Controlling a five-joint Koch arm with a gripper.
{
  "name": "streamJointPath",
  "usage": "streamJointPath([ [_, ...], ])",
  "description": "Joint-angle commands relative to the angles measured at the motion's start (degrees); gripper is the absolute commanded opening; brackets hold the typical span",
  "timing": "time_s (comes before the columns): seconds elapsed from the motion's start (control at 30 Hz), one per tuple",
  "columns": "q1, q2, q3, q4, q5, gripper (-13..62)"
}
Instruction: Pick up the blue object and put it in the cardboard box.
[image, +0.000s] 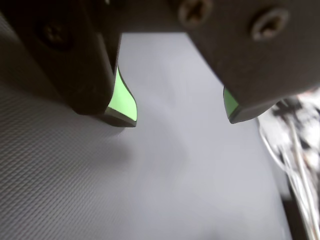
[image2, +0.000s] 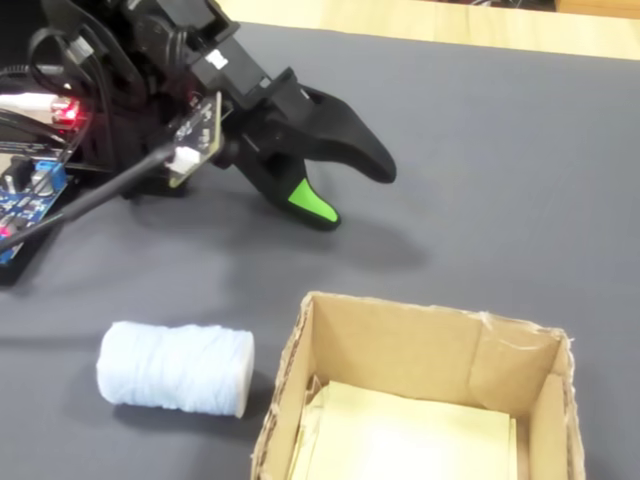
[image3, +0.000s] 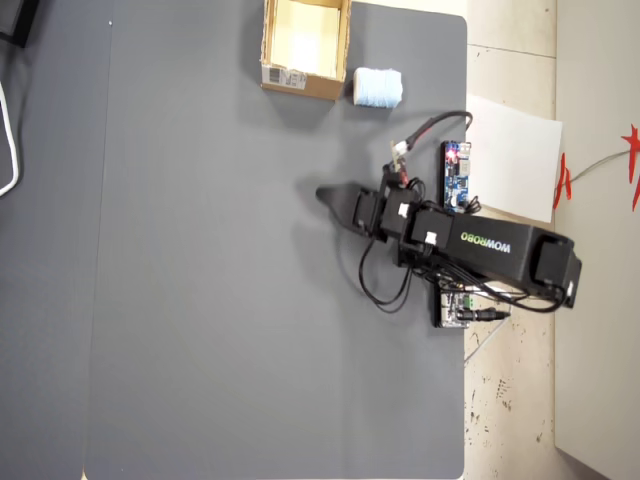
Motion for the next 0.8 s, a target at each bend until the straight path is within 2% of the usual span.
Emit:
streamJointPath([
  [0.0,0.97,4.66,-4.57,-0.70,-2.20,33.9],
  [0.27,9.40,4.48,-17.49,19.34,-12.83,33.7],
  [0.77,28.92,3.08,-37.35,48.34,-16.26,32.9],
])
